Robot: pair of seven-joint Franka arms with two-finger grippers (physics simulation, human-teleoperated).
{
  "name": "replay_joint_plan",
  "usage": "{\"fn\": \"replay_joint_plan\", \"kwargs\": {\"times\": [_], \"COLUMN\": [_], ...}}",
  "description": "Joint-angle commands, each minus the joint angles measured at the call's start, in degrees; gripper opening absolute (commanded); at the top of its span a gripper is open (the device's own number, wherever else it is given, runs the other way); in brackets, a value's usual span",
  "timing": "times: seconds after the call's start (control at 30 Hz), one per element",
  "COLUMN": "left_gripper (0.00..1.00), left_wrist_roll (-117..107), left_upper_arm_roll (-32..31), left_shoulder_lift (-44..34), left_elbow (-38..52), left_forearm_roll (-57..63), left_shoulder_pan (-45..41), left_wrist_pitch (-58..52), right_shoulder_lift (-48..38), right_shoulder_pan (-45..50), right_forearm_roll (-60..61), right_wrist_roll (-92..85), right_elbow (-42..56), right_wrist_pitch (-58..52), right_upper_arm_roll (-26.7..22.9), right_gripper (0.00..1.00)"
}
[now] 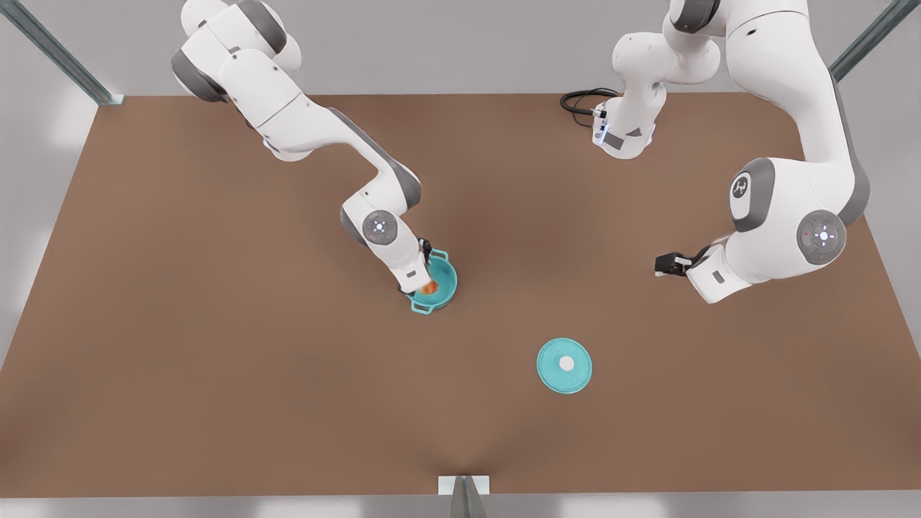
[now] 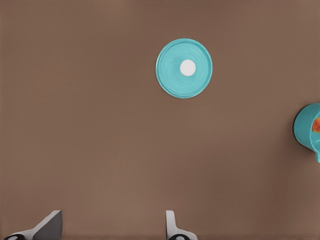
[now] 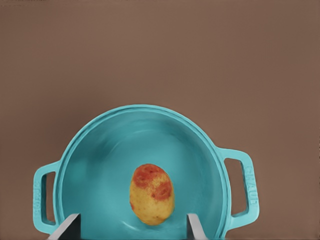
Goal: Open the pot lid and put the potato into the pot
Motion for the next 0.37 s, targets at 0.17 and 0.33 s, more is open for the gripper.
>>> {"fn": "replay_joint_plan", "kwargs": {"times": [0.17,0.33], "left_gripper": [1.00,1.00], "left_wrist_roll": [0.5,0.5], "left_upper_arm_roll": [-0.1,-0.1], "left_shoulder_lift": [-0.2,-0.1], "left_elbow": [0.8,0.8], "left_forearm_roll": [2.6,2.2], "left_shoulder_pan": [-0.1,-0.1], "left_wrist_pitch": [1.9,2.3], "right_shoulder_lift": [-14.9,-14.4], "right_shoulder_pan": [-25.3,-29.4], "right_forearm_roll": [0.5,-0.3], "right_wrist_roll": [6.3,6.5], "right_elbow": [12.0,12.9], "right_wrist_pitch": [-38.3,-40.8], "right_upper_arm_roll": [-1.0,-0.7], "right_gripper": [1.00,1.00]}}
